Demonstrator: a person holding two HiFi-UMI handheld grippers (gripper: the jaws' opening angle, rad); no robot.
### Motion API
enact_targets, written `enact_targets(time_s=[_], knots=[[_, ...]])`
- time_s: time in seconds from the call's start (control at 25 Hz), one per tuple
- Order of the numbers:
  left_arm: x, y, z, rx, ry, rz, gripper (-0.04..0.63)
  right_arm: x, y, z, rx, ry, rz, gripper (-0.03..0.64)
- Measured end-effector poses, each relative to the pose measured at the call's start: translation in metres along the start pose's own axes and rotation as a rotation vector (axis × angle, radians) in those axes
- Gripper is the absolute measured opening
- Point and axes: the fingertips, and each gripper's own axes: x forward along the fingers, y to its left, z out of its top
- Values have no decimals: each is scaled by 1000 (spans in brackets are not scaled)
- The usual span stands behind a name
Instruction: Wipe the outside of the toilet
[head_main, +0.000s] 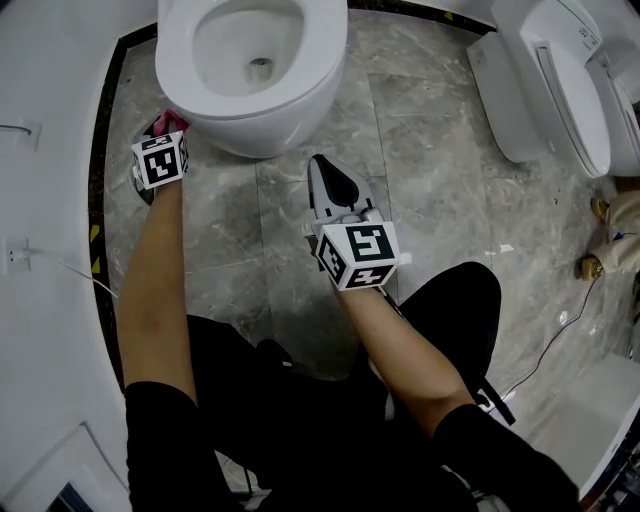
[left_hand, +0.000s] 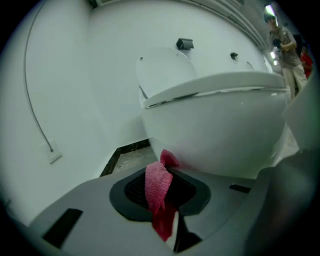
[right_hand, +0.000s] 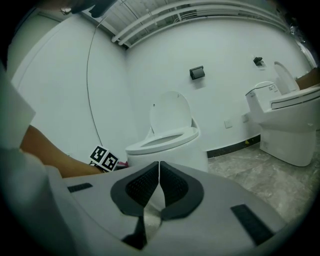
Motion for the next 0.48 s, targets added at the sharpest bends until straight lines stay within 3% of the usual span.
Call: enact_targets(time_s=[0.12, 0.2, 0.48], knots=[[-10, 11, -24, -114, 25, 39, 78, 4, -12, 1, 25, 0, -23, 34], [-28, -12, -31, -159, -2, 4, 78, 4, -22, 3, 39, -2, -43, 34], [-95, -183, -30, -307, -89, -249, 78, -7, -47, 35, 62, -51, -71, 34]])
